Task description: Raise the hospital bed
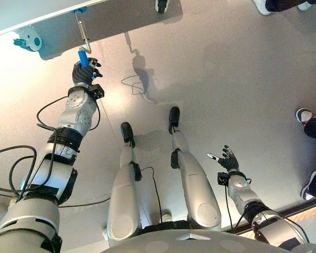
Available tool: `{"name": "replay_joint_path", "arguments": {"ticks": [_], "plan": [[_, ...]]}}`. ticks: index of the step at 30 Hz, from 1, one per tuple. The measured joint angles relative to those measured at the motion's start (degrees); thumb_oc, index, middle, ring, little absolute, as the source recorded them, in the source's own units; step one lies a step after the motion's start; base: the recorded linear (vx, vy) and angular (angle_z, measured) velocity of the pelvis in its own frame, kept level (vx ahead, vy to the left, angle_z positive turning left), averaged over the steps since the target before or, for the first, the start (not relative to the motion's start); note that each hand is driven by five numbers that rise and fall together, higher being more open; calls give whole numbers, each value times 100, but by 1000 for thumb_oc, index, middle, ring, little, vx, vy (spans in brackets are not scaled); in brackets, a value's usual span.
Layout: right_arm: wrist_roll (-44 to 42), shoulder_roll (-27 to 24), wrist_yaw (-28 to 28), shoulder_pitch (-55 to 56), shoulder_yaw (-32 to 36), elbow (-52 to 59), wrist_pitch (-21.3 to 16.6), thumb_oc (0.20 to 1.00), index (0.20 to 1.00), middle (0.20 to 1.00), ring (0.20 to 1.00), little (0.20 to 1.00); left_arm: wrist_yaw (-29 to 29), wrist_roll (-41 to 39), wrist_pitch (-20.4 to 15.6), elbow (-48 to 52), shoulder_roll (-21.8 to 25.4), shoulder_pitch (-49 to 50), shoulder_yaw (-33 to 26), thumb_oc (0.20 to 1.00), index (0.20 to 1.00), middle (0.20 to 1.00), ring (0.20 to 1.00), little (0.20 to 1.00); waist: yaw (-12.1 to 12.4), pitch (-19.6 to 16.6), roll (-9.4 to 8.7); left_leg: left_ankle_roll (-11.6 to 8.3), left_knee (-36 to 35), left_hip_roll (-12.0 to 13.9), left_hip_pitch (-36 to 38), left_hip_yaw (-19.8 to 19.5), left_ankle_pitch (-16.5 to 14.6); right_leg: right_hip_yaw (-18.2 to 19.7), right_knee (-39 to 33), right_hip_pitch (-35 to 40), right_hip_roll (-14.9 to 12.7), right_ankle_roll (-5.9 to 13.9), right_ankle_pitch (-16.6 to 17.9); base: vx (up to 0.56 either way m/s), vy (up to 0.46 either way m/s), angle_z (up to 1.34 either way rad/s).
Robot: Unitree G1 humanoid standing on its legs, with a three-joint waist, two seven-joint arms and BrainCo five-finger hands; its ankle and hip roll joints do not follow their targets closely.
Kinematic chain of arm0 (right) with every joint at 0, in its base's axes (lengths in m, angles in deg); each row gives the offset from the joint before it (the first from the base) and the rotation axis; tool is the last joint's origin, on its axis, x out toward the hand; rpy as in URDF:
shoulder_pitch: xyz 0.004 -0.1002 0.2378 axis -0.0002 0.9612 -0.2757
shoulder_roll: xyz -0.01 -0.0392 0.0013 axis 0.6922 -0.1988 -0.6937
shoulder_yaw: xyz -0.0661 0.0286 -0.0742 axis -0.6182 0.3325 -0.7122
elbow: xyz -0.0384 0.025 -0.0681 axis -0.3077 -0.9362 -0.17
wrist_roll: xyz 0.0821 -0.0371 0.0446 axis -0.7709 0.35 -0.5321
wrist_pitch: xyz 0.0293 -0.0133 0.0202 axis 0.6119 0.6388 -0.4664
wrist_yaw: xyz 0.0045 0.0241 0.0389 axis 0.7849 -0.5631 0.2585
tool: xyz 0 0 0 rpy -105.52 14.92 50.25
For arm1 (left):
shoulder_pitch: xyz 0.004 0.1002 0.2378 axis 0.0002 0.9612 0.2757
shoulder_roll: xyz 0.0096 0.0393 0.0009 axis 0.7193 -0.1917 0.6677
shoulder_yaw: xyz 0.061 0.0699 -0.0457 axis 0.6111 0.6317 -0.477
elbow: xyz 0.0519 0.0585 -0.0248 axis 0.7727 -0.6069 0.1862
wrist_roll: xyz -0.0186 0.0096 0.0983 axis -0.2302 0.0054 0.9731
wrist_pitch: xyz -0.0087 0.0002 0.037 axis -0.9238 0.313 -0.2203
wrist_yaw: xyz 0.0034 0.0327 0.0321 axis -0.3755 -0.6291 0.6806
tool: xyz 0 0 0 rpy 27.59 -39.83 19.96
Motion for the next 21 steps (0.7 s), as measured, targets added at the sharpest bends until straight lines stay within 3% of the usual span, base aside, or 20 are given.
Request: {"name": "replay_joint_path", "arguments": {"ticks": [21], "plan": [[-1,-27,-53,0,52,22,8,1000,1000,1000,1000,1000,-306,281,-38,122,163,126,-136,200,200,200,200,200,113,13,21,-28,1,63,-287,-431,-3,-535,-2,13,1,-14,-196,17,27,10]]}}
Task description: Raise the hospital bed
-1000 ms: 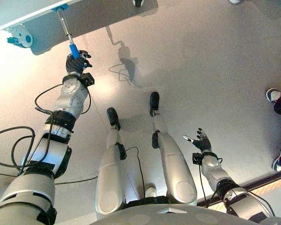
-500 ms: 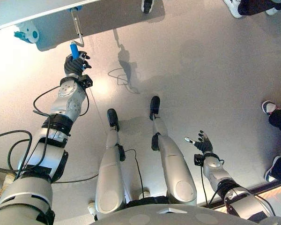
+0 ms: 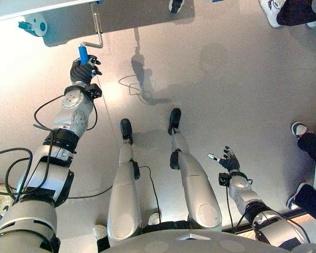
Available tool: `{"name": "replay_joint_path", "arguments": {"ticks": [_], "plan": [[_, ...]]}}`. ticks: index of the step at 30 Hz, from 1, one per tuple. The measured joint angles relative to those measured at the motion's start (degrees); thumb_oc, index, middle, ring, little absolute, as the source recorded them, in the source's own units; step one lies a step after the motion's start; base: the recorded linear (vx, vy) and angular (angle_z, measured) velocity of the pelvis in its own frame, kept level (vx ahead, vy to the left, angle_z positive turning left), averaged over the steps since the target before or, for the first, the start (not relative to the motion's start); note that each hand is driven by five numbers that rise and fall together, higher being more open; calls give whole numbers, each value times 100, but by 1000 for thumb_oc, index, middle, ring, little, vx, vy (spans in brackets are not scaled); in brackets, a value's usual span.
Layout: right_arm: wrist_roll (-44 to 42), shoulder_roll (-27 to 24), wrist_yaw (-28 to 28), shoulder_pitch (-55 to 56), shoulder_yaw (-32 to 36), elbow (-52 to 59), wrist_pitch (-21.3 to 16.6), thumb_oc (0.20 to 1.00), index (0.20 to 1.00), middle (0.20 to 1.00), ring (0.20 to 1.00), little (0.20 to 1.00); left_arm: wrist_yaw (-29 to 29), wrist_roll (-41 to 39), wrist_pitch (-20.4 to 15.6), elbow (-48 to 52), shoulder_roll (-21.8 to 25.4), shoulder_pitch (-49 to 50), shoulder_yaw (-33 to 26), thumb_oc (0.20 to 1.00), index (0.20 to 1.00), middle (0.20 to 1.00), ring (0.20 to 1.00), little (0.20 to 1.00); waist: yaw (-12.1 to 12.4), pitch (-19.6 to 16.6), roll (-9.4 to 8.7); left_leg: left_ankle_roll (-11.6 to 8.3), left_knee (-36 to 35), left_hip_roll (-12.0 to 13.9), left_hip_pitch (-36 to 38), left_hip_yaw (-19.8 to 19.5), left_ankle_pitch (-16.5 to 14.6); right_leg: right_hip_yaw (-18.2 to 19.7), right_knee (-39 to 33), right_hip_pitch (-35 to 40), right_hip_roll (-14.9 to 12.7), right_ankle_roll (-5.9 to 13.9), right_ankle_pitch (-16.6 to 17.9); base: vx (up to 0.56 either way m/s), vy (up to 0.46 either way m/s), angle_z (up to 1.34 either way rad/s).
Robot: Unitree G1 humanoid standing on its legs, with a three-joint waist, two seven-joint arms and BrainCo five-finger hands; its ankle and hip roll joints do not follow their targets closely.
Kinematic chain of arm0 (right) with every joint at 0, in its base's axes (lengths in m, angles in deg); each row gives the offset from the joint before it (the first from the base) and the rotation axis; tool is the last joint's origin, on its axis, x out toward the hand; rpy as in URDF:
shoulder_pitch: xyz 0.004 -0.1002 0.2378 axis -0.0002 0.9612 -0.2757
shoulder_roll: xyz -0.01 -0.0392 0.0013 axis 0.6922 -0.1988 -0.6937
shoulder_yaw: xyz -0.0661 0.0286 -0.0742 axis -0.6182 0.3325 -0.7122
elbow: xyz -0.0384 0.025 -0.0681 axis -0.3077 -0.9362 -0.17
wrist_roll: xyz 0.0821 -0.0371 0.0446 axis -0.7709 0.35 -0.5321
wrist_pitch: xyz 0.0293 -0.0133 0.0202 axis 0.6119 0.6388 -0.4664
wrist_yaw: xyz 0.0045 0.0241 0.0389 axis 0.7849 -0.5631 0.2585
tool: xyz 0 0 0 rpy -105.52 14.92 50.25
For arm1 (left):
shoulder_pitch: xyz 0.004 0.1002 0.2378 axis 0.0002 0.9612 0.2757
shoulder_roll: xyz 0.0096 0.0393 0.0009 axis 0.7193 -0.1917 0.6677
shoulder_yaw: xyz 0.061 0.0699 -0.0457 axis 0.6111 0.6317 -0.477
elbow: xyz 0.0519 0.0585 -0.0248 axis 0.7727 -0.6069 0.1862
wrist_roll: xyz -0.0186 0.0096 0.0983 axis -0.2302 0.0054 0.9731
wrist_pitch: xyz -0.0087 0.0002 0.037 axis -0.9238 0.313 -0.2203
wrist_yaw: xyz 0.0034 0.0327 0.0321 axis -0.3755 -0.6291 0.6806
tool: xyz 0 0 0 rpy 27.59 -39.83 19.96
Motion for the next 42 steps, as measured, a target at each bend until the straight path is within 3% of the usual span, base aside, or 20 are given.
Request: {"name": "replay_joint_path", "arguments": {"ticks": [16,42], "plan": [[-206,-11,22,-11,-95,435,-119,1000,1000,1000,1000,1000,-51,670,-318,-1302,70,-815,47,200,200,200,200,200,57,1,-7,-11,55,11,-648,-88,40,-51,0,-515,0,1,-39,29,21,4],[-257,-214,187,103,-325,1945,-565,1000,1000,1000,1000,1000,455,1098,-277,-2384,506,-1802,405,200,200,200,200,200,-389,13,-106,-46,192,103,-1724,311,74,485,1,-1696,125,-6,116,16,-10,-4]]}}
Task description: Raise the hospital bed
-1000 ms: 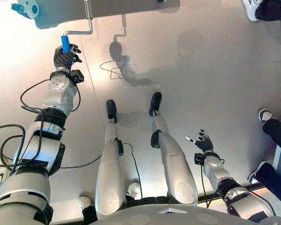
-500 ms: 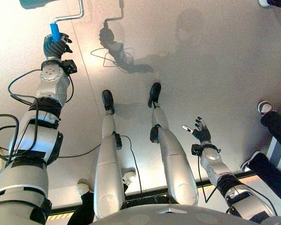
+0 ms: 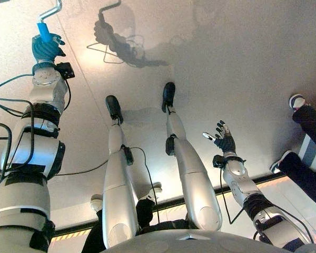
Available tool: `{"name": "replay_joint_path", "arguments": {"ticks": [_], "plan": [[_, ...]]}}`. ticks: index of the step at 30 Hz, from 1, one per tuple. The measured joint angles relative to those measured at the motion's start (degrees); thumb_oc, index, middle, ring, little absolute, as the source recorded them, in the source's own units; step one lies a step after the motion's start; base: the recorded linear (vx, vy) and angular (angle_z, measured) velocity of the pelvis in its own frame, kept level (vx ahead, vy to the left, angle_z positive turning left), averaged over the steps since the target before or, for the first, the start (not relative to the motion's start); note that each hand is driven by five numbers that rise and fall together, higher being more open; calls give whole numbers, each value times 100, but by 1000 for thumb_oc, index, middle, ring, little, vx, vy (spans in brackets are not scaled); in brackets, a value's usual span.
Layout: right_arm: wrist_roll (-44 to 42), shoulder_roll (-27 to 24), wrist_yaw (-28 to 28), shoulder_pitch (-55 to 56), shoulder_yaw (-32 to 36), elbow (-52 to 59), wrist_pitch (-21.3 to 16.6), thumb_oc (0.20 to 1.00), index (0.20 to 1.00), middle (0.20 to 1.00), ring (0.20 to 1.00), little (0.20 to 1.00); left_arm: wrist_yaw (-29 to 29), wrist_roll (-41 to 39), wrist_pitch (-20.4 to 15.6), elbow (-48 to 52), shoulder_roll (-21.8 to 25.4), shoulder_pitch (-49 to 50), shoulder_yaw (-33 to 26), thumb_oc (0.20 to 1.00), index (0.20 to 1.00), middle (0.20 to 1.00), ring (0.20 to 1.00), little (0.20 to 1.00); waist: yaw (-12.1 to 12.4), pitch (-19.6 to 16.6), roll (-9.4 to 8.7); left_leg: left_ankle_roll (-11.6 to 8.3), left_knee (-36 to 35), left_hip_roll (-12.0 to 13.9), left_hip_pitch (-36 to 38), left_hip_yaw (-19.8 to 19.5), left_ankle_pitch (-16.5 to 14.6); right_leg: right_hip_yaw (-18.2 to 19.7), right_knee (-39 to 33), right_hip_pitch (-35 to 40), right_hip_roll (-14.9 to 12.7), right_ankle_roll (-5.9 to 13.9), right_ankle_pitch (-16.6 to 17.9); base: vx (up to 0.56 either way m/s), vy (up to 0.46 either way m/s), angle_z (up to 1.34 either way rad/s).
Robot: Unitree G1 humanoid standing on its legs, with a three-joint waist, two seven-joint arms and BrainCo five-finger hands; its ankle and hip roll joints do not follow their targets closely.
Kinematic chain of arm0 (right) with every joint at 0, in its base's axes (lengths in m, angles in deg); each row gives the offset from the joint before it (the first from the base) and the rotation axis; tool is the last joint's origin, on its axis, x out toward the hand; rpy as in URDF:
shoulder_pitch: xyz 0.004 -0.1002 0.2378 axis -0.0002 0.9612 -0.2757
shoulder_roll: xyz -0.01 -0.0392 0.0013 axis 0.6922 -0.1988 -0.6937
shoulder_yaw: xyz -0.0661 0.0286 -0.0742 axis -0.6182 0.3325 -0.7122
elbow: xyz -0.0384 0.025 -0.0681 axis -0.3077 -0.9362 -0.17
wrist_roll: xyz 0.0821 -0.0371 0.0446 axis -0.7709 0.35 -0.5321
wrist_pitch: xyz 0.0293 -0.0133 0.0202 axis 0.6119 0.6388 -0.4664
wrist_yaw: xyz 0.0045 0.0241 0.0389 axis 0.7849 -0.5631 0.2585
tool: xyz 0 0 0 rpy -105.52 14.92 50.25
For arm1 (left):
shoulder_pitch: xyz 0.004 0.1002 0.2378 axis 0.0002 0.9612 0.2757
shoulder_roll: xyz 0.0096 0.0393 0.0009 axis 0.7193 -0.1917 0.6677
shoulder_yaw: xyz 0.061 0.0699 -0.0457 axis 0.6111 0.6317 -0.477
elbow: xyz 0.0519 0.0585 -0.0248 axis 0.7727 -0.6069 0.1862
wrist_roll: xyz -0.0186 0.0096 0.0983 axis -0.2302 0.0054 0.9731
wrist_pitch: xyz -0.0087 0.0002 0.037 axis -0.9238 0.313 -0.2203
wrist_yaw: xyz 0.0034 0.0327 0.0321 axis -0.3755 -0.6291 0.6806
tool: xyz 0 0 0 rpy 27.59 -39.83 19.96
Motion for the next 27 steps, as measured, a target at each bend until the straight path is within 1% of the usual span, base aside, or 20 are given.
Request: {"name": "replay_joint_path", "arguments": {"ticks": [2,3,6,9,11,14,17,25,27], "plan": [[4,-1,0,39,-6,86,-4,1000,1000,1000,1000,1000,68,11,7,-12,-2,7,0,200,200,200,200,200,20,0,-1,0,-1,0,-5,60,-1,64,0,-40,4,12,16,-3,-41,-10],[5,-2,2,62,-29,116,-5,1000,1000,1000,1000,1000,97,22,20,-17,-15,3,0,200,200,200,200,200,-22,0,-1,-2,-1,0,-6,80,-5,103,0,-63,9,13,20,-2,-54,-9],[8,-4,1,87,-47,161,-7,1000,1000,1000,1000,1000,143,31,60,-25,-11,-6,-2,200,200,200,200,200,-16,-6,-10,-9,0,-7,-20,110,-13,163,0,-114,22,8,32,-3,-48,-8],[14,-17,2,110,-104,225,-13,1000,1000,1000,1000,1000,209,32,90,-50,-5,-24,-3,200,200,200,200,200,-56,-12,-20,-20,15,0,-63,237,-21,303,0,-208,73,15,65,-1,-13,-10],[23,-23,2,125,-132,360,-15,1000,1000,1000,1000,1000,256,32,116,-131,-4,-51,-3,200,200,200,200,200,-126,-13,-22,-20,25,2,-89,312,-28,392,1,-278,83,36,105,-2,-8,-14],[61,-26,1,136,-154,419,-56,1000,1000,1000,1000,1000,260,32,179,-209,-56,-91,1,200,200,200,200,200,-165,-20,-42,-19,54,8,-87,429,-66,527,1,-346,81,79,142,9,-24,-15],[142,-26,4,145,-190,421,-77,1000,1000,1000,1000,1000,287,32,227,-296,-63,-97,3,200,200,200,200,200,-293,-22,-45,-38,87,38,-71,538,-81,601,1,-364,119,69,162,12,-34,-9],[280,-43,67,234,-187,373,-91,1000,1000,1000,1000,1000,313,20,225,-217,-304,-175,-2,200,200,200,200,200,-332,-27,-57,-82,94,92,53,827,-116,796,2,-412,200,78,223,9,-35,-13],[288,-39,67,236,-186,347,-90,1000,1000,1000,1000,1000,334,-31,224,-211,-306,-174,-24,200,200,200,200,200,-407,-28,-58,-85,88,94,108,879,-117,842,3,-399,215,52,250,10,-26,-11]]}}
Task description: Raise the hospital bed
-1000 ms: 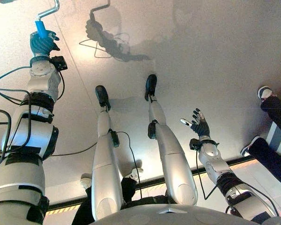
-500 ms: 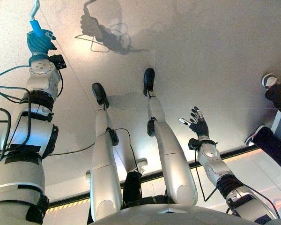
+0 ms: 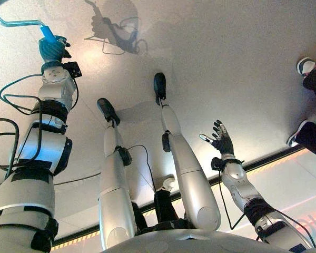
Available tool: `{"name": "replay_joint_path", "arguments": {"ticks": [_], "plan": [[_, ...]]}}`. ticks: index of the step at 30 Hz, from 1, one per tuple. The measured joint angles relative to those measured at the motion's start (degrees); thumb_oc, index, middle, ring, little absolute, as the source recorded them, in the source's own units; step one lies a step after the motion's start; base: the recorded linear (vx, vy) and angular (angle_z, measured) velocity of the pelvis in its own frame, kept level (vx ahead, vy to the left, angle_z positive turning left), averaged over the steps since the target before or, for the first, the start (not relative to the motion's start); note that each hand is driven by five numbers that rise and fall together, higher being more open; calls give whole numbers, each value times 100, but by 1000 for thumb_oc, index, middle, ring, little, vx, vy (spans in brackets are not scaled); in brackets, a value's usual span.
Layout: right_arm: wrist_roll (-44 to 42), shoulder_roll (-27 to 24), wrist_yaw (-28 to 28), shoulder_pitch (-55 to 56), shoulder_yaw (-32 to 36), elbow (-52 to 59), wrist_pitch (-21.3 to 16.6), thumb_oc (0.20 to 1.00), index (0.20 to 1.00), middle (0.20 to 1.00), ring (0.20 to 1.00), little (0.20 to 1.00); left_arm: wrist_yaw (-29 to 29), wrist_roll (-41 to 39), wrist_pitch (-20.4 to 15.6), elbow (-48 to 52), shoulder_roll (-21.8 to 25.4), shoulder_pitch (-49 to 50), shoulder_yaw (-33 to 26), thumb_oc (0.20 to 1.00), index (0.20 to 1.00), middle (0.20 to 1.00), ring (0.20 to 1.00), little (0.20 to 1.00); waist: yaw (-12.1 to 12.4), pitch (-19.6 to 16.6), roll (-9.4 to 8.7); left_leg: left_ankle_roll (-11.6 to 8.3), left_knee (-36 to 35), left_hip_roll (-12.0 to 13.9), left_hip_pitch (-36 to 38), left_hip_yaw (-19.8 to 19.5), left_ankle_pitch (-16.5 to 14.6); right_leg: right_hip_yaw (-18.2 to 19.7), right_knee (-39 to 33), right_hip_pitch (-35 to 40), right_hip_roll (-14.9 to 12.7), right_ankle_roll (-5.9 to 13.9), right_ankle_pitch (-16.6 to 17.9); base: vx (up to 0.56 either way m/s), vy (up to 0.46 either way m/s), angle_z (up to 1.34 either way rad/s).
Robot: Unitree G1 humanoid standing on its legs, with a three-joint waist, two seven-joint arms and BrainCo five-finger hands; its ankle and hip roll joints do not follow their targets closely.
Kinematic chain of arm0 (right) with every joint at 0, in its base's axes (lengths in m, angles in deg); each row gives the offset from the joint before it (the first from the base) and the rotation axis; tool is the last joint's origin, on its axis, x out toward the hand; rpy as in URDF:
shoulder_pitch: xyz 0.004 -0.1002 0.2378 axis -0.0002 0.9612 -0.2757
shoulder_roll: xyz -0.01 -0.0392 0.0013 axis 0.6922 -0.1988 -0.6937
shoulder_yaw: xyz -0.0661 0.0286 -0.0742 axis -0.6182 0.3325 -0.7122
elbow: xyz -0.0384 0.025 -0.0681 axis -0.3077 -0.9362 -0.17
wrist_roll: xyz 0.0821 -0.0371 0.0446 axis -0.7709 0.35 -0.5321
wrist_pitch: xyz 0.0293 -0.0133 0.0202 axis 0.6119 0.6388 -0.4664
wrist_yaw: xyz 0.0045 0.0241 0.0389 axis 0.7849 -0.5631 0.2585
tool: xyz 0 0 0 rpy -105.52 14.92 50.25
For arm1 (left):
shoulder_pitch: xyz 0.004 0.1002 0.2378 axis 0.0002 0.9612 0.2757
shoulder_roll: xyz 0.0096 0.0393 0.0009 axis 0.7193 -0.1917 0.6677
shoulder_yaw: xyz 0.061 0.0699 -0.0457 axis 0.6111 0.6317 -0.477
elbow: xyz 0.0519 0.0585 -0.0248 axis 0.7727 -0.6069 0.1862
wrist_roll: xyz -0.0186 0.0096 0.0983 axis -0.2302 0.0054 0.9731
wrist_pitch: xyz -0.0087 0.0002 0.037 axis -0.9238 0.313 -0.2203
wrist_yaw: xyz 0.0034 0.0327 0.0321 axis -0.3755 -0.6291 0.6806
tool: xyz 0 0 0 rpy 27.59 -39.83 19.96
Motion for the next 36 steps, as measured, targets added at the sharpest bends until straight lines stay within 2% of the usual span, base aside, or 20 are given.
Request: {"name": "replay_joint_path", "arguments": {"ticks": [3,12,18,22,27,36], "plan": [[-1,-1,-1,4,2,-294,13,1000,1000,1000,1000,1000,21,-110,0,6,-104,23,0,200,200,200,200,200,6,0,-1,-13,-15,4,178,137,-11,85,0,89,19,23,35,5,-37,-14],[-1,17,-21,14,11,-916,103,1000,1000,1000,1000,1000,41,-473,-2,164,-272,237,-19,200,200,200,200,200,3,-2,-3,-29,-239,-4,756,211,74,148,-1,498,65,30,41,-5,-8,-3],[-1,54,-43,15,43,-1320,200,1000,1000,1000,1000,1000,18,-517,-5,691,-379,667,-27,200,200,200,200,200,169,-1,0,-21,-280,-43,1143,261,89,196,-2,844,37,30,38,-13,-8,-1],[-1,53,-81,10,81,-1446,238,1000,1000,1000,1000,1000,-35,-646,-11,899,-387,854,-25,200,200,200,200,200,190,-1,2,-1,-282,-100,1311,250,103,190,-3,1018,-25,34,33,-34,-2,5],[-3,63,-136,-2,83,-1648,307,1000,1000,1000,1000,1000,-96,-852,-22,1393,-390,1070,-6,200,200,200,200,200,408,1,12,25,-285,-124,1457,134,121,99,-2,1212,-69,32,31,-32,20,7],[-2,70,-202,-25,291,-1997,411,1000,1000,1000,1000,1000,-216,-1082,-115,2234,-255,1599,-137,200,200,200,200,200,564,7,29,93,-286,-237,1653,-193,163,-200,-3,1594,-243,-14,-16,-15,42,18]]}}
